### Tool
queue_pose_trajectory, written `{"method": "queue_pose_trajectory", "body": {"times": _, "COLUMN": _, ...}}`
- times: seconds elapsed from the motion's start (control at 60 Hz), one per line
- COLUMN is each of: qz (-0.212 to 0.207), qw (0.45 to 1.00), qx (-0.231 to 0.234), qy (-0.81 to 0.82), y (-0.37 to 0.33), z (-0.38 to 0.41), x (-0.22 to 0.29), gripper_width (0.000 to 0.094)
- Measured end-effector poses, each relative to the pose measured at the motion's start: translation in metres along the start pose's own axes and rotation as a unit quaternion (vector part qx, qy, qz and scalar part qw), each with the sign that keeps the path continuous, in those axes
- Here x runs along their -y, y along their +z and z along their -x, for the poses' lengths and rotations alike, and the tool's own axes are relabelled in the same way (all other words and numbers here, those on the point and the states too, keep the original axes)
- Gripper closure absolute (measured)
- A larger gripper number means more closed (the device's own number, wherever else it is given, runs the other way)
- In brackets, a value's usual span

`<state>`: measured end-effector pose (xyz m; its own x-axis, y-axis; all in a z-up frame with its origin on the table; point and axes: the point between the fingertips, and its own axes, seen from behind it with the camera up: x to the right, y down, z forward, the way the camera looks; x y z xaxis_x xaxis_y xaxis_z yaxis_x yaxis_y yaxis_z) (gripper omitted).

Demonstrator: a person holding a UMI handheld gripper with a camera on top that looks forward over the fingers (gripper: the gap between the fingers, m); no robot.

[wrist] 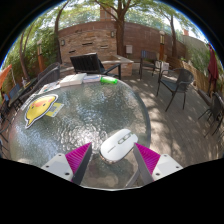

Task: Arrange mouse

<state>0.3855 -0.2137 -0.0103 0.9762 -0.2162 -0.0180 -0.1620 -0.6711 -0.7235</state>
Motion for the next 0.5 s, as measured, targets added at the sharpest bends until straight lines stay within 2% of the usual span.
{"method": "queue_pose_trajectory", "body": {"times": 0.15, "qz": -0.004, "qw": 1.0, "qx": 0.015, "qy": -0.004, "y": 0.02, "z": 0.01, "x": 0.016, "gripper_width": 0.0097}}
{"method": "queue_pose_trajectory", "body": {"times": 0.233, "qz": -0.005, "qw": 1.0, "qx": 0.013, "qy": -0.018, "y": 0.028, "z": 0.015, "x": 0.018, "gripper_width": 0.0145}}
{"method": "queue_pose_trajectory", "body": {"times": 0.333, "qz": -0.007, "qw": 0.999, "qx": 0.001, "qy": -0.034, "y": 0.034, "z": 0.014, "x": 0.021, "gripper_width": 0.031}}
{"method": "queue_pose_trajectory", "body": {"times": 0.383, "qz": -0.007, "qw": 0.999, "qx": 0.005, "qy": -0.033, "y": 0.036, "z": 0.02, "x": 0.022, "gripper_width": 0.0441}}
{"method": "queue_pose_trajectory", "body": {"times": 0.5, "qz": -0.005, "qw": 0.999, "qx": -0.007, "qy": -0.046, "y": 0.037, "z": 0.023, "x": 0.023, "gripper_width": 0.0493}}
